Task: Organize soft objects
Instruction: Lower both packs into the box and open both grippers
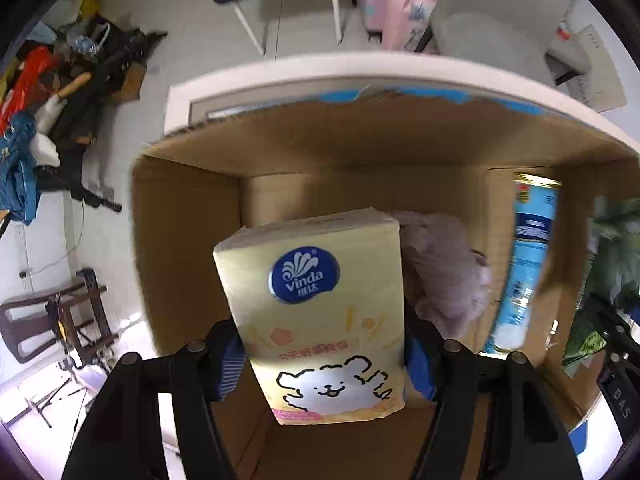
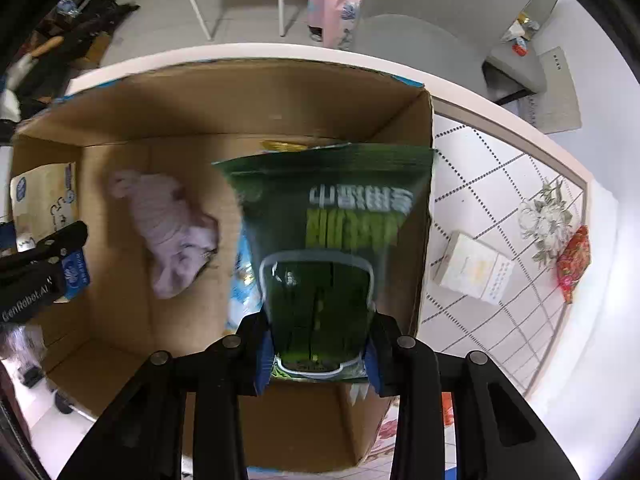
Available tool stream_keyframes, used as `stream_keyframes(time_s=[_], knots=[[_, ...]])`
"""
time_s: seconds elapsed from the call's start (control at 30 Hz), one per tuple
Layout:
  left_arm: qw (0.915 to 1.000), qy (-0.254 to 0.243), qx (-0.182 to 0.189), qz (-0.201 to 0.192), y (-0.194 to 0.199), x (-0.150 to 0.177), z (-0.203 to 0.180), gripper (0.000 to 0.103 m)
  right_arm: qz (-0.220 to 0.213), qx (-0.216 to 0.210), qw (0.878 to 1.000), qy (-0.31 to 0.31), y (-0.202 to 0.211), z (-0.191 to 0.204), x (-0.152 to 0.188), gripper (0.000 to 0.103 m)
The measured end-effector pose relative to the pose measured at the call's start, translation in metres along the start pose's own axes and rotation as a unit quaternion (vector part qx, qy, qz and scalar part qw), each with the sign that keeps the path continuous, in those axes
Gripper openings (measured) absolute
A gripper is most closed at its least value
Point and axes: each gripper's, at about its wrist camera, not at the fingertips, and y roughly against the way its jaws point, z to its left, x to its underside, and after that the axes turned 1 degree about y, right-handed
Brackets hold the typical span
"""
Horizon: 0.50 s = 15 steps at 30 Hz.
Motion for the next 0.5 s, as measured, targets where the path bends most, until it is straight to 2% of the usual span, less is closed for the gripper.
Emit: stream_keyframes(time_s=[0.03, 0.07, 0.1, 0.2, 0.27, 0.37, 0.5], knots=[[1.0000, 0.000, 0.001, 0.008, -0.004, -0.002, 0.000, 0.064, 0.002, 0.000, 1.000, -0.003, -0.002, -0.001, -0.001, 0.051], [0.9999, -0.001, 0.005, 0.014, -0.006, -0.004, 0.000, 0.064, -0.001, -0.002, 1.000, -0.005, -0.002, -0.001, -0.003, 0.066], [0.9998, 0.002, 0.009, 0.020, -0.008, -0.005, 0.000, 0.064, -0.003, -0.004, 1.000, -0.007, 0.001, -0.001, -0.003, 0.077], [0.9995, 0.011, 0.024, 0.018, -0.002, -0.007, 0.003, 0.065, -0.008, -0.014, 1.000, -0.012, 0.004, -0.002, -0.004, 0.080], [0.9995, 0.011, 0.027, 0.012, 0.004, -0.006, 0.004, 0.077, -0.012, -0.021, 1.000, -0.016, 0.009, -0.004, -0.003, 0.080], [0.9990, 0.017, 0.041, 0.004, 0.016, 0.001, 0.006, 0.089, -0.017, -0.036, 0.999, -0.017, 0.012, -0.008, 0.000, 0.081], [0.9978, 0.028, 0.058, -0.012, 0.033, 0.020, 0.007, 0.089, -0.030, -0.065, 0.997, -0.013, 0.023, -0.008, 0.014, 0.094]])
